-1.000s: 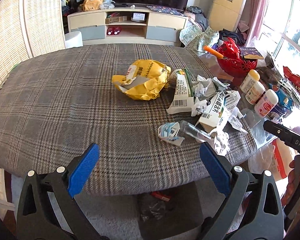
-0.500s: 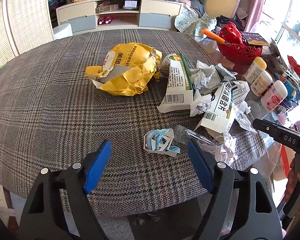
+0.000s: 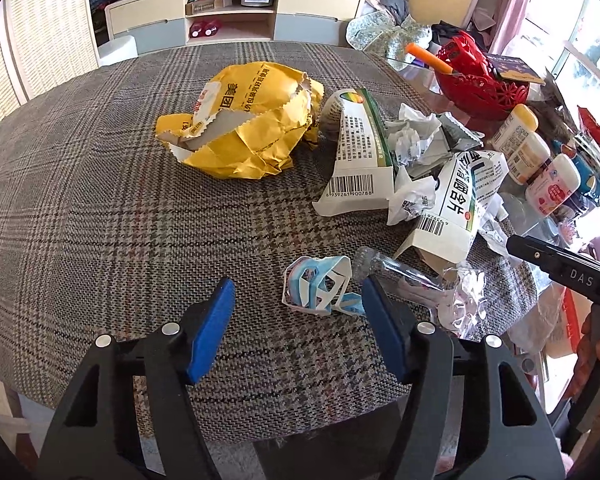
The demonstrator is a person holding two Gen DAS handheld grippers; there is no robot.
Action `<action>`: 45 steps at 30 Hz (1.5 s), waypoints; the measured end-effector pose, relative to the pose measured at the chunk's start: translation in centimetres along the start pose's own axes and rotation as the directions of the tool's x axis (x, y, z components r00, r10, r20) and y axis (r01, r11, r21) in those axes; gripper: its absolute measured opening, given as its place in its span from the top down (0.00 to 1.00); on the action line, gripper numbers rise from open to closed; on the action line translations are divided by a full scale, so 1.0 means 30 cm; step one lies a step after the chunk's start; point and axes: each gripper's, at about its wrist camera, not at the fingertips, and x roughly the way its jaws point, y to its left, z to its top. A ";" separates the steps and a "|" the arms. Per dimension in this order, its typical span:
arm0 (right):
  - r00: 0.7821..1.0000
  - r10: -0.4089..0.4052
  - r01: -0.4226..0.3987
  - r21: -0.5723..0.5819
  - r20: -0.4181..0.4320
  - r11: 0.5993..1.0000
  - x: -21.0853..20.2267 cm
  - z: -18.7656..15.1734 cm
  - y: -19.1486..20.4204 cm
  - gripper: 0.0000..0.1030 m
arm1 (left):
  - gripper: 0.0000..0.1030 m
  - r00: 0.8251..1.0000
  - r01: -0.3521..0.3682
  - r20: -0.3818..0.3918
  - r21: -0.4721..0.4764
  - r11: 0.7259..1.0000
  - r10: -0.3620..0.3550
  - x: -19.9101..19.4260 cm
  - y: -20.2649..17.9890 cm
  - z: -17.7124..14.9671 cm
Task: Collect trash
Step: 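Grasp the blue-white wrapper with the left tool while the right tool grasps white paper, then lower both held pieces into the black bin and open both tools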
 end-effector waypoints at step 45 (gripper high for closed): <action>0.999 0.025 -0.022 -0.069 0.043 0.997 -0.187 -0.273 0.028 0.91 | 0.84 0.999 -0.017 0.030 -0.010 1.000 0.018 -0.193 0.004 -0.300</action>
